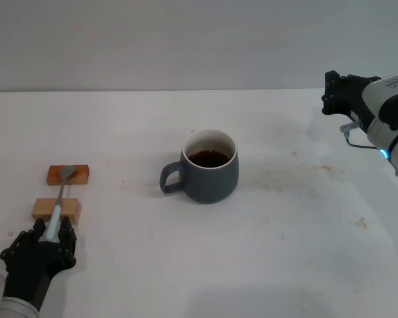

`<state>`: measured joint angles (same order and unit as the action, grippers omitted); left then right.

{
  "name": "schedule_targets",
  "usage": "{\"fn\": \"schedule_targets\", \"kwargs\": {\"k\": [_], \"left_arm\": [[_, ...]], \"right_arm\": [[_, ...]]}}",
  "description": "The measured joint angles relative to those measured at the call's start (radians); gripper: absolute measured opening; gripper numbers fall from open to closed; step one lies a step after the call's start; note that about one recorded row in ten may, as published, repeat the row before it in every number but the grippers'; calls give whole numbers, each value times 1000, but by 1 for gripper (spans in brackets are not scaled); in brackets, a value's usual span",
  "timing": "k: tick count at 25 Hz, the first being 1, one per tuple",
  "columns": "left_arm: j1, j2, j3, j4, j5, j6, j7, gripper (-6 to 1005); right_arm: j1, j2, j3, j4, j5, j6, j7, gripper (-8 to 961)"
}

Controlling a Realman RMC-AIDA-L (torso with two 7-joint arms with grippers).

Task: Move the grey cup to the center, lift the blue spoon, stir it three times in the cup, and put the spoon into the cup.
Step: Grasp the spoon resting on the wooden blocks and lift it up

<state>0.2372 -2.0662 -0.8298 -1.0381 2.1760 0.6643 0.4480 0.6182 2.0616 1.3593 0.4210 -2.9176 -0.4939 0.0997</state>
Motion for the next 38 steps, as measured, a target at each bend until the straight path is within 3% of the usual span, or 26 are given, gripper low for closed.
{"fn": "schedule_targets", "kwargs": {"k": [38], "left_arm": [[-58,-2,17,49,-65,25,-1,183]], "right_arm": [[0,-5,2,42,0,48,-48,-1]]}}
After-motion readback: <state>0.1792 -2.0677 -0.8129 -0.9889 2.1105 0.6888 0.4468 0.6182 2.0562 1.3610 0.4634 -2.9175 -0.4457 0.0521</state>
